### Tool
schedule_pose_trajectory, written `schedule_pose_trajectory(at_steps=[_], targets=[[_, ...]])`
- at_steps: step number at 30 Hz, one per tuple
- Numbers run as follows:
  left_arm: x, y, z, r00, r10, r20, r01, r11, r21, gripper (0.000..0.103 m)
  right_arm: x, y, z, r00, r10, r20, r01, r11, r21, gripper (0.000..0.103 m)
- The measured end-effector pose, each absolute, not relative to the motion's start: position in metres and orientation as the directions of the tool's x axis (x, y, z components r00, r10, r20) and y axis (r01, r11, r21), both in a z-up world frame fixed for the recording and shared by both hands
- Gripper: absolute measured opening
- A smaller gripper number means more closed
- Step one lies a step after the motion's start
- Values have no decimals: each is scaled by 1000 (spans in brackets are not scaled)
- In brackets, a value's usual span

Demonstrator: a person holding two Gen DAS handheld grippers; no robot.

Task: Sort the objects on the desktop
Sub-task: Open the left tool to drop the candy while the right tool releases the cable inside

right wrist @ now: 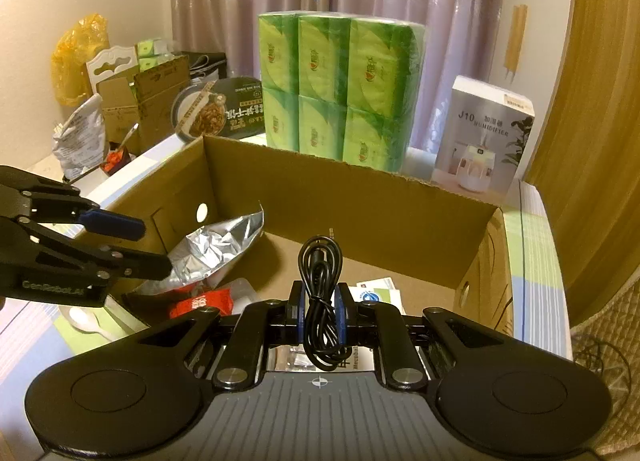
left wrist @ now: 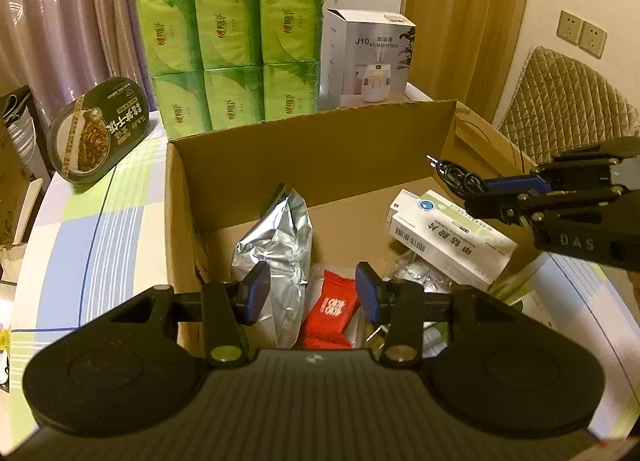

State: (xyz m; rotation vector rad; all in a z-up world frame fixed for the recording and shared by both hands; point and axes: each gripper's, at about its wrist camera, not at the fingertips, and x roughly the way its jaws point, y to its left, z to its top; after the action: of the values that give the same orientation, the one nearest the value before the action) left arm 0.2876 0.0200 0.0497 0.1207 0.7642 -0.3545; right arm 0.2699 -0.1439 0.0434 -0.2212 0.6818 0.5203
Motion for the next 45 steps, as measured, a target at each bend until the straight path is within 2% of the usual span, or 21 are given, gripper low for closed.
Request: schedule_pose_trajectory(at_steps=[27,29,31,34,45], targets=[[283,26,51,662,-275,-697,356,934,-30,41,268,-131,49,657,409,-633,-548,836,-28,12],[283,27,51,662,-273,-698,355,935,-29,41,269,-131,50,655,416,-631,-554,832,-26,13],[282,27,51,662,-272,-699,354,935,-29,41,269,-132,50,658,414,-629,-550,835,-27,22],[281,29,51,663,-273,-697,351,936,-32,41,268,-137,50,663,408,-628,-540,841,-24,29],[270,34,58,671,-271,-690,335,941,-43,41,254,-161,56,679,389,-623,-494,869,4,34]])
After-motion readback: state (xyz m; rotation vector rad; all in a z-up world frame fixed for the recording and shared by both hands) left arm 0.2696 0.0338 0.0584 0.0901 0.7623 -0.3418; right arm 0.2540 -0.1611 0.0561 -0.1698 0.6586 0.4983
